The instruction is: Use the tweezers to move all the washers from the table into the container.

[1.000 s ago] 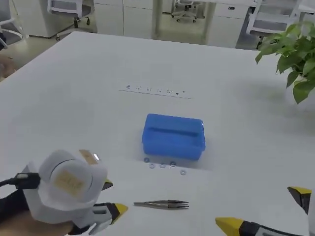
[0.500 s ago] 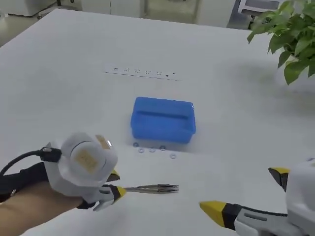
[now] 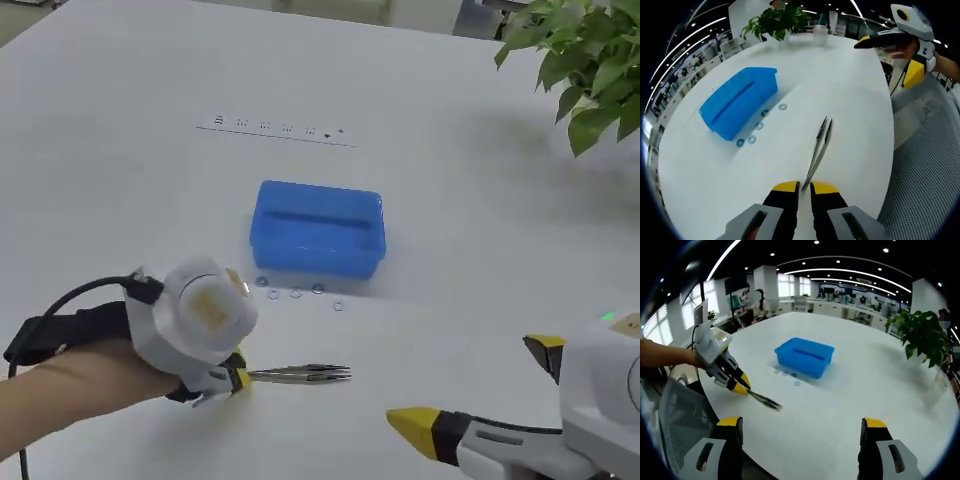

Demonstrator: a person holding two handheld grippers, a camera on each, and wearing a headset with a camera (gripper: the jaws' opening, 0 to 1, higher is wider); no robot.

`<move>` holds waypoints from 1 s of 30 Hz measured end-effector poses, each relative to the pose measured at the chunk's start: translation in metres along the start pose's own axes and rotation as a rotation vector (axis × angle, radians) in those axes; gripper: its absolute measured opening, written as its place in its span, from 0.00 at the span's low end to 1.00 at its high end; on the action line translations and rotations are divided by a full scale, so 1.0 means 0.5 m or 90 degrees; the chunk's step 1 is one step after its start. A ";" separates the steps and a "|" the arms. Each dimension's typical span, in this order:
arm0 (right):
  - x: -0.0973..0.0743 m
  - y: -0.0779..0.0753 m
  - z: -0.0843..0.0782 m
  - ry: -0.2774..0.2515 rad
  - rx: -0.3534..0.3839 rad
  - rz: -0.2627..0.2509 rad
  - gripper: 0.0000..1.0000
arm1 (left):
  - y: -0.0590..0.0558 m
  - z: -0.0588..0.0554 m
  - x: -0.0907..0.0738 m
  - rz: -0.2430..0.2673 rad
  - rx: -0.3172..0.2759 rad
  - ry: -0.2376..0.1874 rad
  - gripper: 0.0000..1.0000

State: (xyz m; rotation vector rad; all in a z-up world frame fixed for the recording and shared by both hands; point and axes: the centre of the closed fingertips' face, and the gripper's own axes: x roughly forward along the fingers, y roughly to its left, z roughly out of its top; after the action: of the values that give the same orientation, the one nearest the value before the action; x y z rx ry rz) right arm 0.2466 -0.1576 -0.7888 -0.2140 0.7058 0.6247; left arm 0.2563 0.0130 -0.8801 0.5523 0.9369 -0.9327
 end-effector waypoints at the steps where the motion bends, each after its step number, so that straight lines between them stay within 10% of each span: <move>1: 0.002 0.004 0.000 0.000 0.002 0.005 0.97 | 0.001 -0.003 0.001 0.000 0.003 0.008 0.04; 20: 0.020 0.057 -0.003 0.014 -0.027 0.056 0.95 | 0.007 0.000 0.002 -0.008 0.034 0.038 0.00; 30: 0.005 0.072 0.030 -0.005 -0.047 0.070 0.94 | -0.003 -0.003 0.001 0.002 0.123 0.038 0.00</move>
State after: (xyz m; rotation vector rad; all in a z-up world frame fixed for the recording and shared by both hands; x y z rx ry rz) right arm 0.2345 -0.1222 -0.7784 -0.2420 0.6910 0.7561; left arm 0.2548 0.0131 -0.8812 0.7486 0.9044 -1.0153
